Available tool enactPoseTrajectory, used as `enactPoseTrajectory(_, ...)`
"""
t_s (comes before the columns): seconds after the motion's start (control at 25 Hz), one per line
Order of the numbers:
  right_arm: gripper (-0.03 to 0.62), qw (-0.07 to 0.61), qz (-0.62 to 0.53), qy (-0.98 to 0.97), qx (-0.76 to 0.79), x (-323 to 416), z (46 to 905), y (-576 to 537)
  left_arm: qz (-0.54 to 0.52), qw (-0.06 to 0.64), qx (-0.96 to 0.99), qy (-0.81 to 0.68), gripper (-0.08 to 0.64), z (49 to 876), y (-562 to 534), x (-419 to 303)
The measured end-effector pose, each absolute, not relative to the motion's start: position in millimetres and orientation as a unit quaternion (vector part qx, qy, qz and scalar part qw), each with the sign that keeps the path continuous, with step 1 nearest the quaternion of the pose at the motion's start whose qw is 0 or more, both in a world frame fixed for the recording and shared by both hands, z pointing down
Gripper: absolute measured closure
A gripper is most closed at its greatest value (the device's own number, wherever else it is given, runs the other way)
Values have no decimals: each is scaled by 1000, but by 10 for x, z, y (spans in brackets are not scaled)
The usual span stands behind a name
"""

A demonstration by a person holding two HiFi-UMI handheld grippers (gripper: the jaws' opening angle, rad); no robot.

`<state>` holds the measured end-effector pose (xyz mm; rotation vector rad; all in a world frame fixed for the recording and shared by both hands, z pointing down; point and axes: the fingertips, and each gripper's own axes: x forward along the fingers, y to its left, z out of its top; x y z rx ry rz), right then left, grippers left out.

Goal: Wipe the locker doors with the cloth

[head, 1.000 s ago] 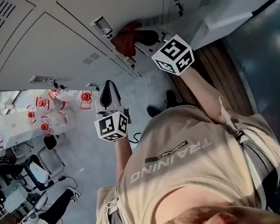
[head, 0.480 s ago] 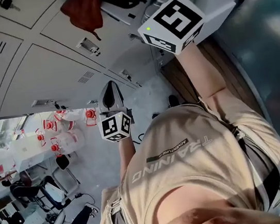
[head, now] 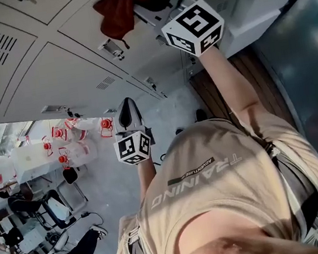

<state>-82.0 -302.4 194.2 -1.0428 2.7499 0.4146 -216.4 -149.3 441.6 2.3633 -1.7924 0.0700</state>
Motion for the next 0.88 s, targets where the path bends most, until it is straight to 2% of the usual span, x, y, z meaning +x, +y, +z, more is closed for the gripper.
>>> enactPoseTrajectory(0.88,528,-150,-39,927,-340,-933,4990,-3133,58,105,808,-576,555,4602,-1656,-1917)
